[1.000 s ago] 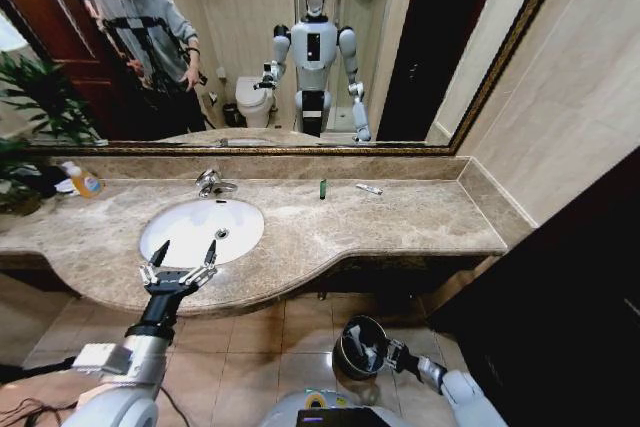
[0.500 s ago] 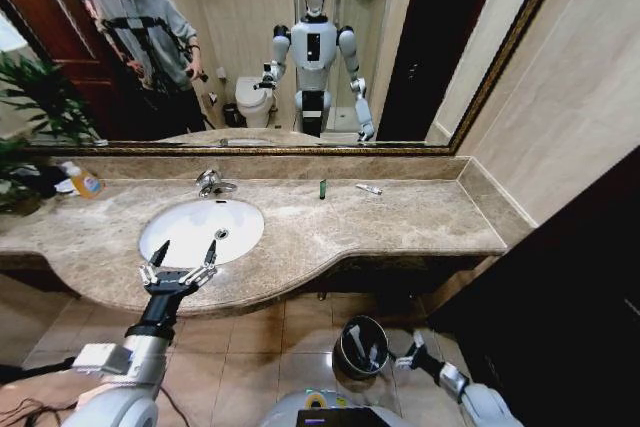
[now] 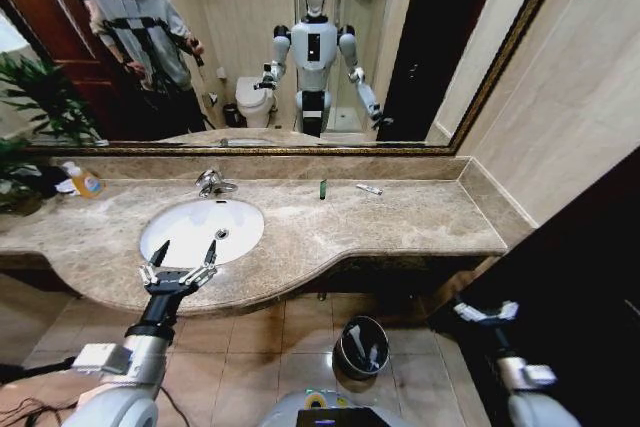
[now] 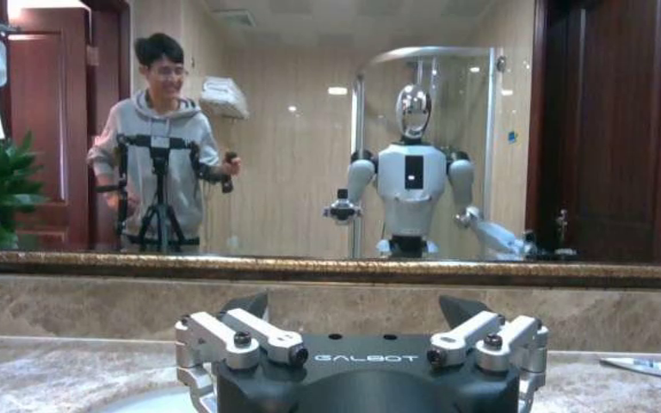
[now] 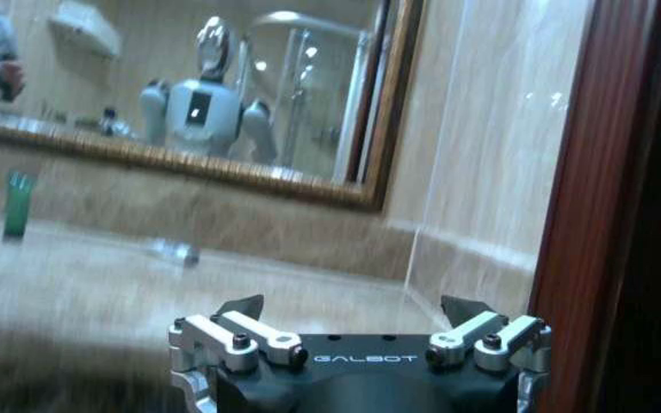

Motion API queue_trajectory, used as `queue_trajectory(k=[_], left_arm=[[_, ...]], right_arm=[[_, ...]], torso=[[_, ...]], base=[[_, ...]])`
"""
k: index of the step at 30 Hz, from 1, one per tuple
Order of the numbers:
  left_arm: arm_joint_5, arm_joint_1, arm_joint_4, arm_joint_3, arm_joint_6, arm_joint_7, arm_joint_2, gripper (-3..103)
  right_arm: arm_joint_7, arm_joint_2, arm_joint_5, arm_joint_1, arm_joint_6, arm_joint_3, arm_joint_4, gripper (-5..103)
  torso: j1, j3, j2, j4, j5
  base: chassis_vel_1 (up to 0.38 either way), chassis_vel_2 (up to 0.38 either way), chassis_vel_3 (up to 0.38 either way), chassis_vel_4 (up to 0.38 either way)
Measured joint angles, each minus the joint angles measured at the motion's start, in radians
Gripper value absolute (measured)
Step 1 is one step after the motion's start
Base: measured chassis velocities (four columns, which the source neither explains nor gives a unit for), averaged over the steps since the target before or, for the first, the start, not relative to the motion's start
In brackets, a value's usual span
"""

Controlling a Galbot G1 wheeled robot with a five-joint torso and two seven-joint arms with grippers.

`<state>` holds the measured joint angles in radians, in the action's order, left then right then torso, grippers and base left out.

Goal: Pick up the trash from the sink and place it in the trash bin.

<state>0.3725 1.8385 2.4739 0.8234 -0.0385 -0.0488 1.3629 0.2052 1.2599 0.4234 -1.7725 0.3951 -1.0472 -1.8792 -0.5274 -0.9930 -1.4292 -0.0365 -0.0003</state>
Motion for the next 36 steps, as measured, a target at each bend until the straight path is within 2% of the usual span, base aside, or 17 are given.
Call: queue_trajectory(k=[4, 6, 7, 9, 10, 11, 14, 15, 19, 20, 22, 23, 26, 28, 30, 31, 36], left_arm=[[0.000, 0.000, 0.000, 0.000, 0.000, 0.000, 0.000, 100], [0.000, 0.000, 0.000, 0.000, 0.000, 0.000, 0.000, 100], [0.000, 0.000, 0.000, 0.000, 0.000, 0.000, 0.000, 100], [0.000, 0.000, 0.000, 0.000, 0.000, 0.000, 0.000, 100], [0.000, 0.000, 0.000, 0.000, 0.000, 0.000, 0.000, 100], [0.000, 0.000, 0.000, 0.000, 0.000, 0.000, 0.000, 100], [0.000, 0.000, 0.000, 0.000, 0.000, 0.000, 0.000, 100], [0.000, 0.000, 0.000, 0.000, 0.000, 0.000, 0.000, 100], [0.000, 0.000, 0.000, 0.000, 0.000, 0.000, 0.000, 100], [0.000, 0.000, 0.000, 0.000, 0.000, 0.000, 0.000, 100], [0.000, 0.000, 0.000, 0.000, 0.000, 0.000, 0.000, 100], [0.000, 0.000, 0.000, 0.000, 0.000, 0.000, 0.000, 100], [0.000, 0.000, 0.000, 0.000, 0.000, 0.000, 0.000, 100], [0.000, 0.000, 0.000, 0.000, 0.000, 0.000, 0.000, 100], [0.000, 0.000, 0.000, 0.000, 0.000, 0.000, 0.000, 100], [0.000, 0.000, 0.000, 0.000, 0.000, 0.000, 0.000, 100], [0.000, 0.000, 0.000, 0.000, 0.000, 0.000, 0.000, 100]], right_arm=[[-0.013, 0.001, -0.012, -0.020, -0.076, -0.016, -0.157, 100], [-0.013, -0.002, -0.013, -0.019, -0.083, -0.013, -0.168, 100], [0.011, -0.037, -0.015, 0.032, -0.141, 0.030, -0.214, 100], [0.028, -0.059, -0.028, 0.079, -0.172, 0.057, -0.214, 100], [0.052, -0.099, -0.032, 0.177, -0.221, 0.109, -0.196, 100], [0.052, -0.099, -0.032, 0.177, -0.221, 0.109, -0.196, 100], [0.064, -0.195, 0.004, 0.363, -0.323, 0.255, -0.118, 100], [0.064, -0.195, 0.004, 0.363, -0.323, 0.255, -0.118, 100], [0.068, -0.289, 0.066, 0.567, -0.425, 0.423, 0.012, 100], [0.068, -0.289, 0.066, 0.567, -0.425, 0.423, 0.012, 100], [0.048, -0.325, 0.127, 0.700, -0.518, 0.536, 0.097, 100], [0.048, -0.325, 0.127, 0.700, -0.518, 0.536, 0.097, 100], [0.032, -0.346, 0.119, 0.856, -0.551, 0.688, 0.198, 100], [0.029, -0.346, 0.115, 0.892, -0.556, 0.721, 0.221, 100], [0.023, -0.336, 0.112, 0.995, -0.563, 0.802, 0.303, 93], [0.023, -0.336, 0.112, 0.995, -0.563, 0.802, 0.303, 93], [0.016, -0.307, 0.112, 1.137, -0.562, 0.912, 0.442, 78]], torso=[[0.000, 0.000, 0.000, -0.0001, 0.0002], [0.000, 0.000, 0.000, -0.0001, 0.0001], [0.000, 0.000, 0.000, -0.0001, 0.0000], [0.000, 0.000, 0.000, -0.0003, 0.0008], [0.000, 0.000, 0.000, -0.0005, 0.0004], [0.000, 0.000, 0.000, -0.0005, 0.0004], [0.000, 0.000, 0.000, -0.0009, 0.0005], [0.000, 0.000, 0.000, -0.0009, 0.0005], [0.000, 0.000, 0.000, -0.0004, 0.0005], [0.000, 0.000, 0.000, -0.0004, 0.0005], [0.000, 0.000, 0.000, -0.0005, 0.0003], [0.000, 0.000, 0.000, -0.0005, 0.0003], [0.000, 0.000, 0.000, -0.0003, 0.0001], [0.000, 0.000, 0.000, -0.0004, 0.0004], [0.000, 0.000, 0.000, -0.0005, 0.0001], [0.000, 0.000, 0.000, -0.0005, 0.0001], [0.000, 0.000, 0.000, -0.0003, 0.0001]], base=[[0.000, 0.000, 0.000, 0.000], [0.000, 0.000, 0.000, 0.000], [0.000, 0.000, 0.000, 0.000], [0.000, 0.000, 0.000, 0.000], [0.000, 0.000, 0.000, 0.000], [0.000, 0.000, 0.000, 0.000], [0.000, 0.000, 0.000, 0.000], [0.000, 0.000, 0.000, 0.000], [0.000, 0.000, 0.000, 0.000], [0.000, 0.000, 0.000, 0.000], [0.000, 0.000, 0.000, 0.000], [0.000, 0.000, 0.000, 0.000], [0.000, 0.000, 0.000, 0.000], [0.000, 0.000, 0.000, 0.000], [0.000, 0.000, 0.000, 0.000], [0.000, 0.000, 0.000, 0.000], [0.000, 0.000, 0.000, 0.000]])
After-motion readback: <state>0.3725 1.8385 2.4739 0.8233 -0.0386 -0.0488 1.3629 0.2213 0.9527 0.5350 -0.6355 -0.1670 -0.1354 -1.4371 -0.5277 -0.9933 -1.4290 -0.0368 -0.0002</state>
